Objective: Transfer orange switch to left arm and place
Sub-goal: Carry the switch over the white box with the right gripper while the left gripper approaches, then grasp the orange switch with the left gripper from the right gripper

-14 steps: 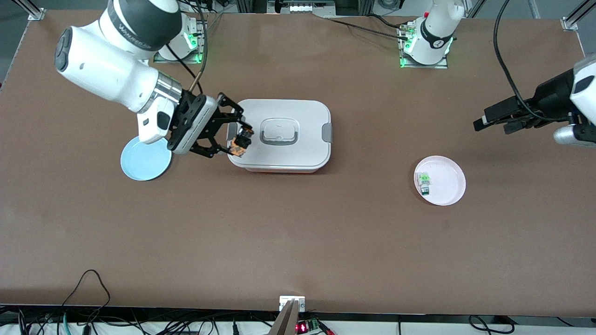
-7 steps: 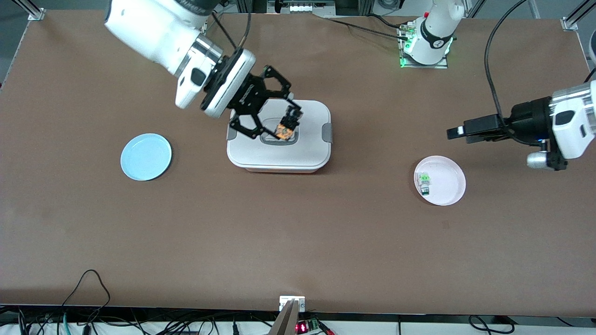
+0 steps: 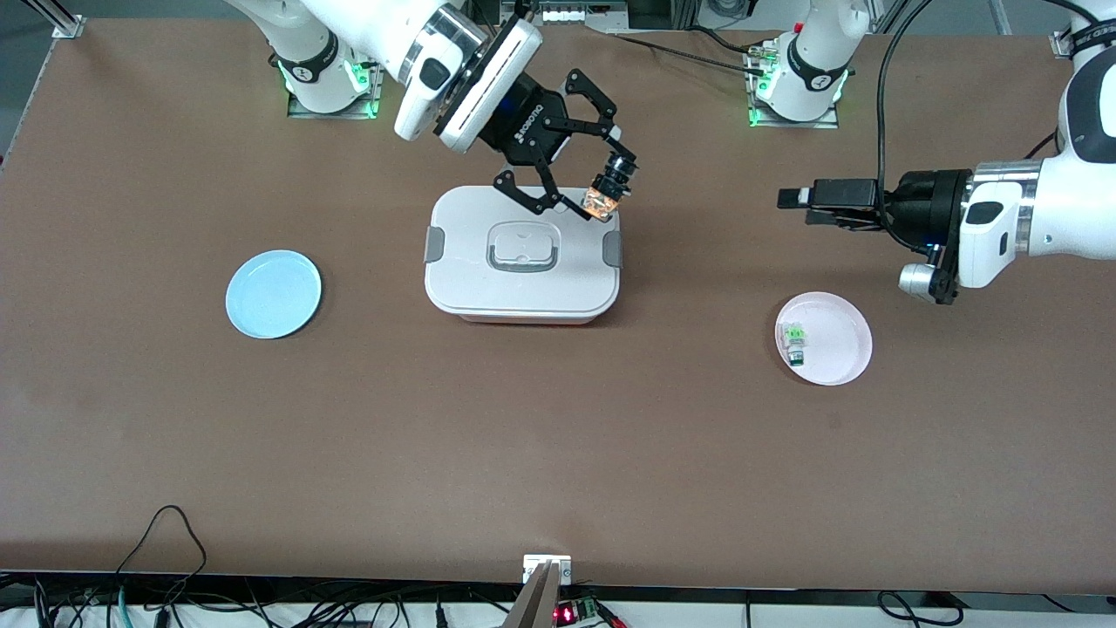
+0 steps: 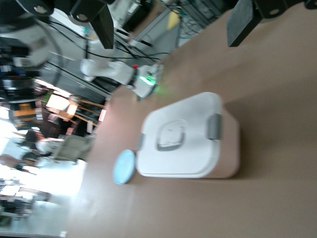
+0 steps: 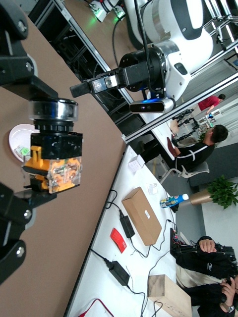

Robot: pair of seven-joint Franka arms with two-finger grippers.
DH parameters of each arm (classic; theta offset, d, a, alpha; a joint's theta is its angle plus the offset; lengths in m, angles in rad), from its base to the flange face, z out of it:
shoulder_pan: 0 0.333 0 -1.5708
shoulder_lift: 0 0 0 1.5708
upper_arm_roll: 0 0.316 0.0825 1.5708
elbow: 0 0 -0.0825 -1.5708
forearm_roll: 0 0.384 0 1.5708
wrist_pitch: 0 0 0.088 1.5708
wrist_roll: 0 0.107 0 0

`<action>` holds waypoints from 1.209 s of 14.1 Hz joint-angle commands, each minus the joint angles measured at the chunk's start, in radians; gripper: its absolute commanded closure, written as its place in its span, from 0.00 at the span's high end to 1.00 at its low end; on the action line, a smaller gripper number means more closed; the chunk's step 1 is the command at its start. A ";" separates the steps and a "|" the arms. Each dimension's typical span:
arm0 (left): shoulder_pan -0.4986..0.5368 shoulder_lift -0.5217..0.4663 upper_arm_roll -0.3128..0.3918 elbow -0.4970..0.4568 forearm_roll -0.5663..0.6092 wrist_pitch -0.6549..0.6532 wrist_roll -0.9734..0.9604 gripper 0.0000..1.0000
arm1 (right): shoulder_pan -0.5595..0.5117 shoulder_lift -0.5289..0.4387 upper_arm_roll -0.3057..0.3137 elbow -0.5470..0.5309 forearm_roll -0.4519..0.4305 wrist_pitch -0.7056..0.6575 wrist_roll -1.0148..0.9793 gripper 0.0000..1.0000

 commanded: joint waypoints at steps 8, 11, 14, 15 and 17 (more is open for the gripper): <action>-0.123 0.011 -0.006 -0.063 -0.393 0.152 -0.287 1.00 | 0.162 0.067 -0.001 0.030 0.021 0.329 0.091 0.00; -0.115 -0.011 0.002 -0.055 -0.388 0.138 -0.357 1.00 | 0.167 0.066 0.001 0.032 0.020 0.341 0.101 0.00; -0.112 -0.017 0.000 -0.032 -0.391 0.123 -0.384 1.00 | 0.167 0.066 0.001 0.032 0.020 0.341 0.101 0.00; -0.114 -0.021 -0.006 -0.032 -0.391 0.124 -0.396 1.00 | 0.167 0.066 0.001 0.030 0.020 0.341 0.101 0.00; -0.125 -0.029 -0.009 -0.032 -0.377 0.130 -0.416 1.00 | 0.167 0.066 0.001 0.030 0.020 0.342 0.101 0.00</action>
